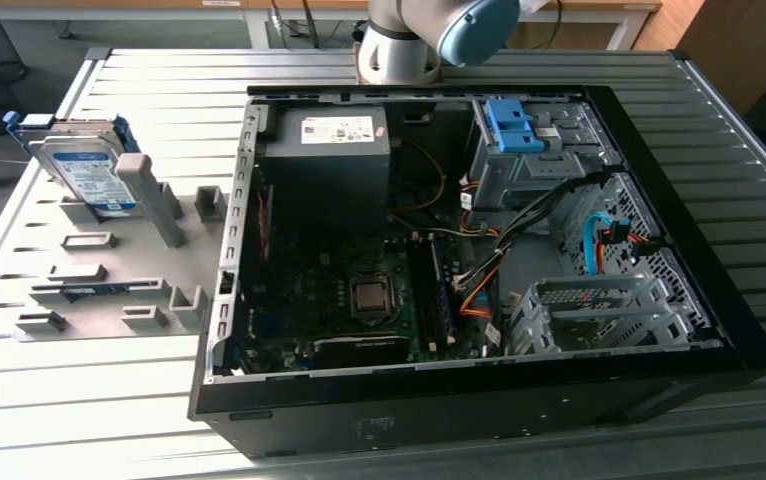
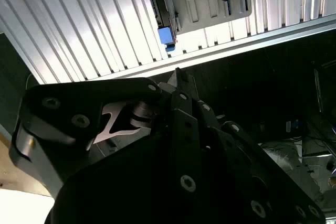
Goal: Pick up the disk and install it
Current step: 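Pick up the disk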
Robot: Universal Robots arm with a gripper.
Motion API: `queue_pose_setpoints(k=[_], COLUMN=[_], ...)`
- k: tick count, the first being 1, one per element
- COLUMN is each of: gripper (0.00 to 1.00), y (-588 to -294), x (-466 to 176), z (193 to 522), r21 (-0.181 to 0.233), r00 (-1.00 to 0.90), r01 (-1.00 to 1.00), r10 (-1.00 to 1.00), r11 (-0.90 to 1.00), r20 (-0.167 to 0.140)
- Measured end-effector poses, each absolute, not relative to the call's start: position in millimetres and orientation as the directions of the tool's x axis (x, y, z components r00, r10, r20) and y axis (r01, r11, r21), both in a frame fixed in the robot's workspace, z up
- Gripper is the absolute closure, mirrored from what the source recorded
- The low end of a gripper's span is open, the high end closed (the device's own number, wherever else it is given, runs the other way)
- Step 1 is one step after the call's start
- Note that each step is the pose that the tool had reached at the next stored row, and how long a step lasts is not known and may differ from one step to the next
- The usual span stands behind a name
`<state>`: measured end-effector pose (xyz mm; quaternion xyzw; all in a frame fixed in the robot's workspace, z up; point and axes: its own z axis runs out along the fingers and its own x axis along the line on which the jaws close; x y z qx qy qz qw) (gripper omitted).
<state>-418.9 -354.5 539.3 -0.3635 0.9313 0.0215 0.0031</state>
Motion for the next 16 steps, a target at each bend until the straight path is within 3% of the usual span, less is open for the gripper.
queue_pose_setpoints(k=[16], gripper=[0.89], y=[-354.5], x=[-418.9], z=[538.3], r21=[0.041], r00=[-0.735], r01=[-0.678], r10=[-0.677], r11=[0.734], r20=[-0.024])
